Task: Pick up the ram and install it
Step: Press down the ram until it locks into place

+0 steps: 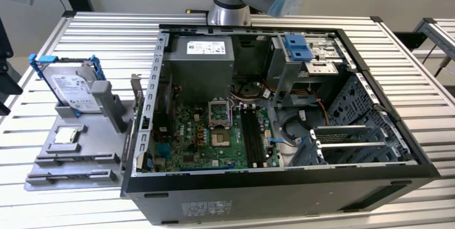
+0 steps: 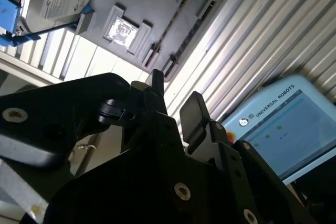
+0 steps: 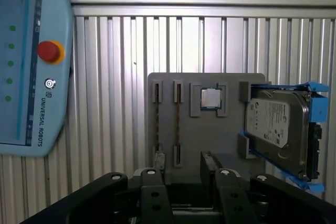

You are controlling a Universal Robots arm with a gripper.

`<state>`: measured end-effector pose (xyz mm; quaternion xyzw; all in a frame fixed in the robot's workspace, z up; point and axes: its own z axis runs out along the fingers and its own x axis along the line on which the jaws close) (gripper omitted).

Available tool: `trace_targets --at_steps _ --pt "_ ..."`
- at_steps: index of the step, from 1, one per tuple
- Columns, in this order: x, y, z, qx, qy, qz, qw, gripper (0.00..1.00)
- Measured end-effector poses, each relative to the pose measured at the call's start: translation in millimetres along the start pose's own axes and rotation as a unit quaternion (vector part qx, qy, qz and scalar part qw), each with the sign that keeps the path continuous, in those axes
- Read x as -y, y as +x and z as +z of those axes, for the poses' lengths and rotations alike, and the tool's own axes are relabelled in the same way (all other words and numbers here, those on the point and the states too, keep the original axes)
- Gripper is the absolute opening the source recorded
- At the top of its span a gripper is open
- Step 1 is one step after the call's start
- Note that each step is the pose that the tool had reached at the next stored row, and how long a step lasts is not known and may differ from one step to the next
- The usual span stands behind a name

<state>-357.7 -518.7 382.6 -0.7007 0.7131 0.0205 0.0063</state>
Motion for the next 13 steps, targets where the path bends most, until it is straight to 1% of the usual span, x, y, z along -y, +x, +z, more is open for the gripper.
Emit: trace_targets --at_steps 7,13 --pt "1.3 0.7 12.7 -0.0006 0.0000 0.000 1.00000 1.00" --pt "1.6 2.9 23.6 -0.0007 -0.0001 -0.002 1.00000 1.00"
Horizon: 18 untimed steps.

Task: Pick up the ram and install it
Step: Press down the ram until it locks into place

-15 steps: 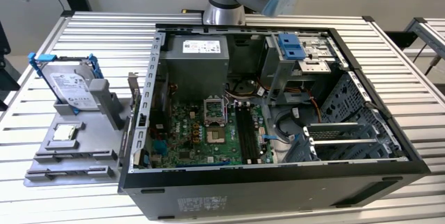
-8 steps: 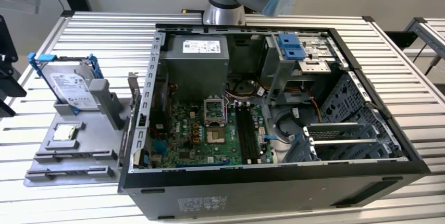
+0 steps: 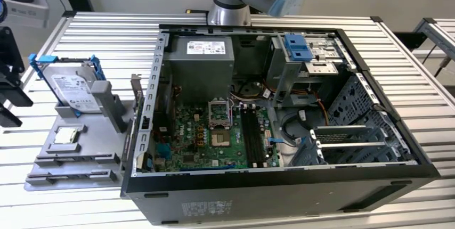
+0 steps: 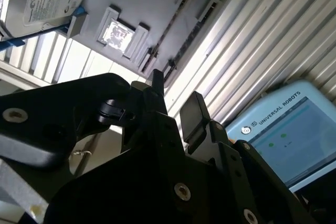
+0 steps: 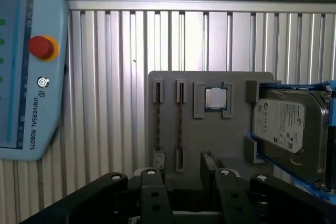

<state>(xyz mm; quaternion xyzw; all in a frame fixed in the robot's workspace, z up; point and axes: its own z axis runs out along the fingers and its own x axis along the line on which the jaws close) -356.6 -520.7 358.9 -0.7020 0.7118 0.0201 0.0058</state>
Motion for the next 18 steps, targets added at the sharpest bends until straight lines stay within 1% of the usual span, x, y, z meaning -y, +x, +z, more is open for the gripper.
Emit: trace_targets --at_steps 10,18 --pt "0.4 3.0 18.1 0.0000 -0.0001 -0.002 1.00000 1.00" --pt "0.7 4.1 32.7 0.0000 -0.0001 -0.003 1.00000 1.00"
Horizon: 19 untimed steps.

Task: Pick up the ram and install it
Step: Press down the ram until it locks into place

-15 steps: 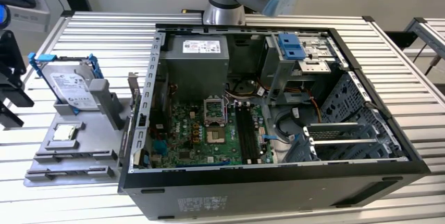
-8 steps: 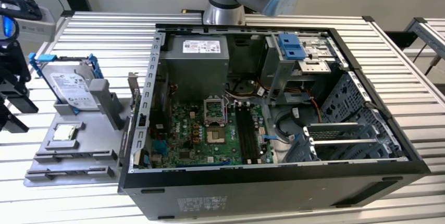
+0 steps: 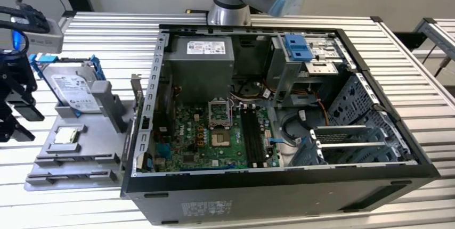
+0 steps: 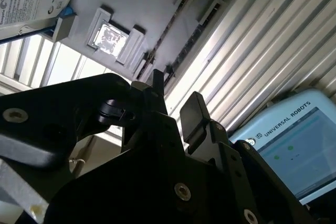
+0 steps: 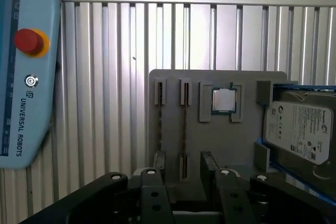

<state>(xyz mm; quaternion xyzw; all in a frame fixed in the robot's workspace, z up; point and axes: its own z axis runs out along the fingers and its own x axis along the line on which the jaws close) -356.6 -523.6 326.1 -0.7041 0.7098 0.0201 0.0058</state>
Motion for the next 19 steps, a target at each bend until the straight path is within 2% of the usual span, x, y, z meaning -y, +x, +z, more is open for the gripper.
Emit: trace_targets --at_steps 10,14,19 --pt "0.3 0.8 18.2 -0.0001 -0.0001 -0.001 1.00000 1.00" --pt "0.5 4.3 24.9 -0.0001 -0.0027 -0.002 0.99999 1.00" --pt "0.7 7.3 33.7 -0.0002 -0.0029 -0.004 0.99999 1.00"
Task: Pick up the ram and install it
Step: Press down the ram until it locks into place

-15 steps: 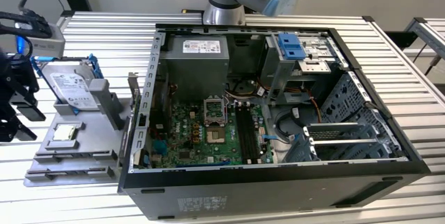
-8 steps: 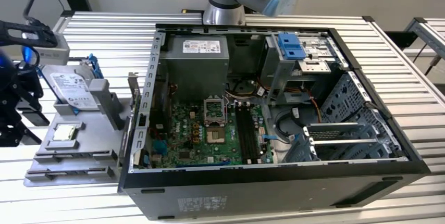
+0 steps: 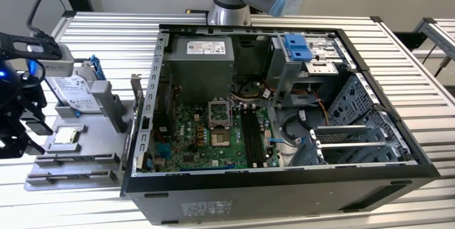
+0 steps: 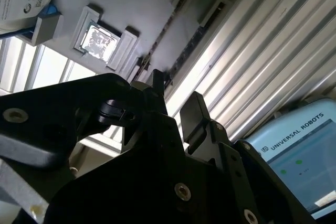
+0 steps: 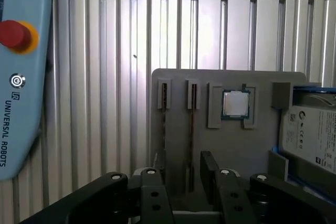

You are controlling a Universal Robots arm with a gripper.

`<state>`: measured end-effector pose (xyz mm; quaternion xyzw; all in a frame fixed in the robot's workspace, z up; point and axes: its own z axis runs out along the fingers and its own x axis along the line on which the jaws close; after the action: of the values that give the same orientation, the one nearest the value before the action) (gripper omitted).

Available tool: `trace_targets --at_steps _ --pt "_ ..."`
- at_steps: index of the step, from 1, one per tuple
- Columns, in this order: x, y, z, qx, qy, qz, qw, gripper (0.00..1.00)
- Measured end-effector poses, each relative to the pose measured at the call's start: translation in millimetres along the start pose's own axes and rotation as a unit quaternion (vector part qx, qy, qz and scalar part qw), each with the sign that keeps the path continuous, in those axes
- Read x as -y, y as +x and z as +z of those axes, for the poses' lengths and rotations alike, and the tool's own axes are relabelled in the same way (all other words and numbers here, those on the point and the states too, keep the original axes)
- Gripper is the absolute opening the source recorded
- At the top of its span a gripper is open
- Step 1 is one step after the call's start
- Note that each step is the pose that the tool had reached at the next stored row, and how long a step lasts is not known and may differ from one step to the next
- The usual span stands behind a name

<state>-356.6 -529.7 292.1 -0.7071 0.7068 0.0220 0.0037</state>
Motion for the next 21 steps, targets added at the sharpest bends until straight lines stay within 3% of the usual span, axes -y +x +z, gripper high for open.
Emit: trace_targets --at_steps 21 --pt "0.9 9.0 37.9 -0.0001 0.0000 -0.001 1.00000 1.00"
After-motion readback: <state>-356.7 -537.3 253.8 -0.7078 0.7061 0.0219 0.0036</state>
